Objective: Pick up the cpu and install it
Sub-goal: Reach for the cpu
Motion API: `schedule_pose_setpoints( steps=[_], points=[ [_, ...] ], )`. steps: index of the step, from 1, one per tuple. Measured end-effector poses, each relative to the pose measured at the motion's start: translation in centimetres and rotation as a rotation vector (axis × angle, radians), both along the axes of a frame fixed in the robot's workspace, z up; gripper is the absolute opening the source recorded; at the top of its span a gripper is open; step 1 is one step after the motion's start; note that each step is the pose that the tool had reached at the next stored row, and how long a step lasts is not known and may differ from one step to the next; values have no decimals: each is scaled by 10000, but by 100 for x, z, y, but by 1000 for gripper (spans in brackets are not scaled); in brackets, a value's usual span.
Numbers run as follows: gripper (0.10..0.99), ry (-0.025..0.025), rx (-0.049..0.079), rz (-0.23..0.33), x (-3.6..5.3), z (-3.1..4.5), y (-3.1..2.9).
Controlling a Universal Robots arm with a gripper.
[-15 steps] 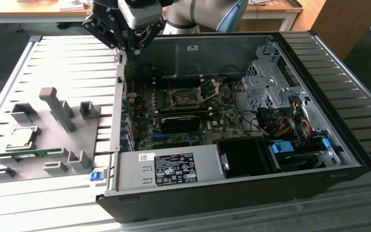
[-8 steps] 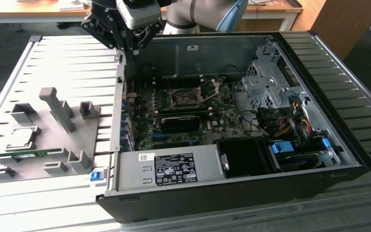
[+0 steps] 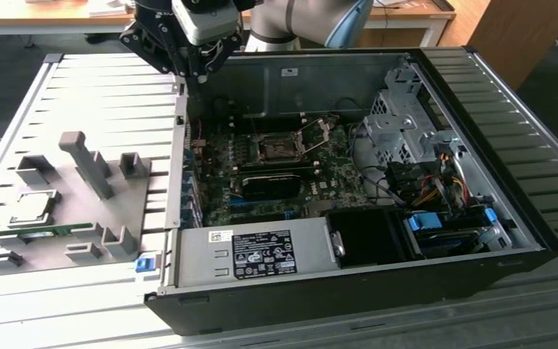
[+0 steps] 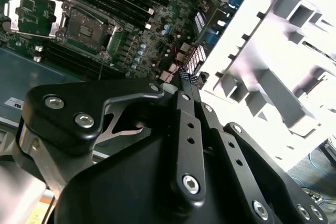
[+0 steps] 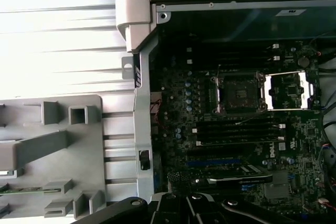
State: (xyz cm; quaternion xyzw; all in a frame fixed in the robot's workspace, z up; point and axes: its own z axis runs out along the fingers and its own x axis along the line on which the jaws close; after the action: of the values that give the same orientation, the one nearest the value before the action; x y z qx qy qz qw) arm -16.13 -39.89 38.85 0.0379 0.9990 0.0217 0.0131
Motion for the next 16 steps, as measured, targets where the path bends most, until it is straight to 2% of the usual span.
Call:
schedule_pose_setpoints(
  steps=[16],
  points=[
    [106, 0, 0, 0, -43, -8, 0]
  ],
)
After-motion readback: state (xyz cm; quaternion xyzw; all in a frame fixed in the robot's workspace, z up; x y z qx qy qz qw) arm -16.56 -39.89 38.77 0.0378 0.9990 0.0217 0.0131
